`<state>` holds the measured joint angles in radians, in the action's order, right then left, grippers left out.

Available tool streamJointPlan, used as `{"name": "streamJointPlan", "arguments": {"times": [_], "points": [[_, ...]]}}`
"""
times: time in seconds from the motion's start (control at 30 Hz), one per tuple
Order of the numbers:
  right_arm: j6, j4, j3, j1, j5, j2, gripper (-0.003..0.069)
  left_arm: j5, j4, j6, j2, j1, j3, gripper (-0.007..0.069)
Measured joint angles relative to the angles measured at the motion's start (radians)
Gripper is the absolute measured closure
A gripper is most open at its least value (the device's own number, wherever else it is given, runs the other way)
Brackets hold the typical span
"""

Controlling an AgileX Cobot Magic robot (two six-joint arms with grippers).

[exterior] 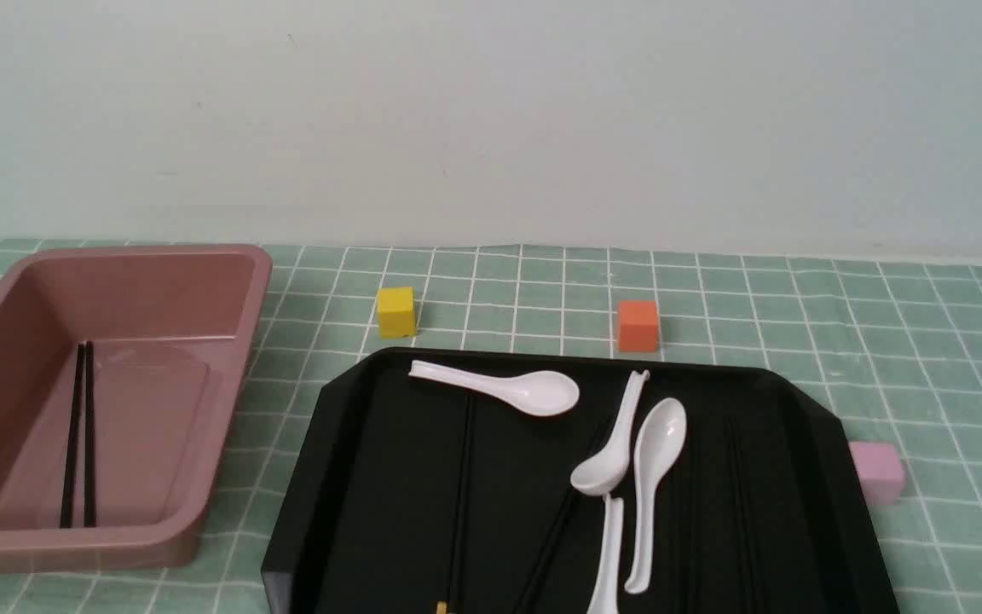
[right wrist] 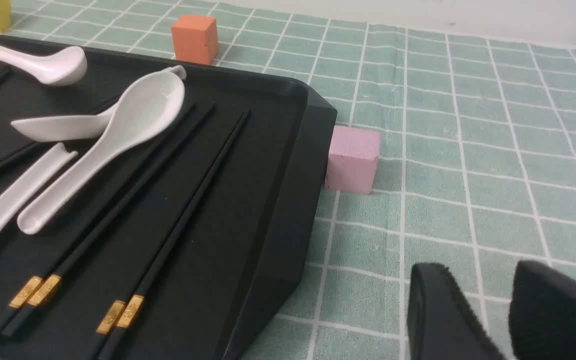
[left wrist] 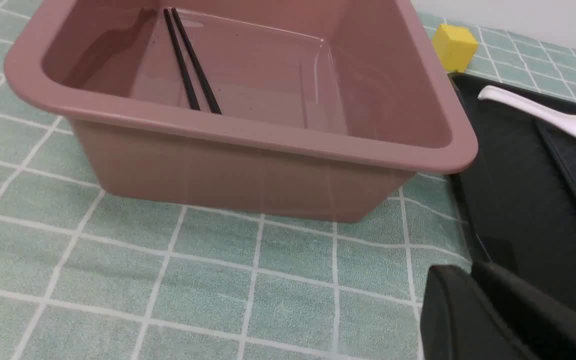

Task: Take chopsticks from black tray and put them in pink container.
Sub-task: 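Reach over to the black tray and grasp a pair of chopsticks with the left gripper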

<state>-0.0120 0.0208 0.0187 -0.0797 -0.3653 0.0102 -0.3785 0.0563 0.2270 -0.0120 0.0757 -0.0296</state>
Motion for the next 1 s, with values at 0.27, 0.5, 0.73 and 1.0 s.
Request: {"name": "streamJointPlan", "arguments": {"times": [0.27,0.5,0.73,1.0], "points": [[0.0,0.0,0.0,0.0,0.0,0.0,0.0419,0.0,0.0,0.0,0.0,0.0,0.0,0.0555],[0.0,0.0,0.0,0.0,0.0,0.0,0.0419,0.0,0.0,0.0,0.0,0.0,0.0,0.0546],[0.0,0.0,0.0,0.0,0.0,0.0,0.0419,0.0,0.0,0.0,0.0,0.0,0.0,0.0543],[0.0,0.0,0.0,0.0,0.0,0.0,0.0419,0.0,0.0,0.0,0.0,0.0,0.0,0.0543]]}}
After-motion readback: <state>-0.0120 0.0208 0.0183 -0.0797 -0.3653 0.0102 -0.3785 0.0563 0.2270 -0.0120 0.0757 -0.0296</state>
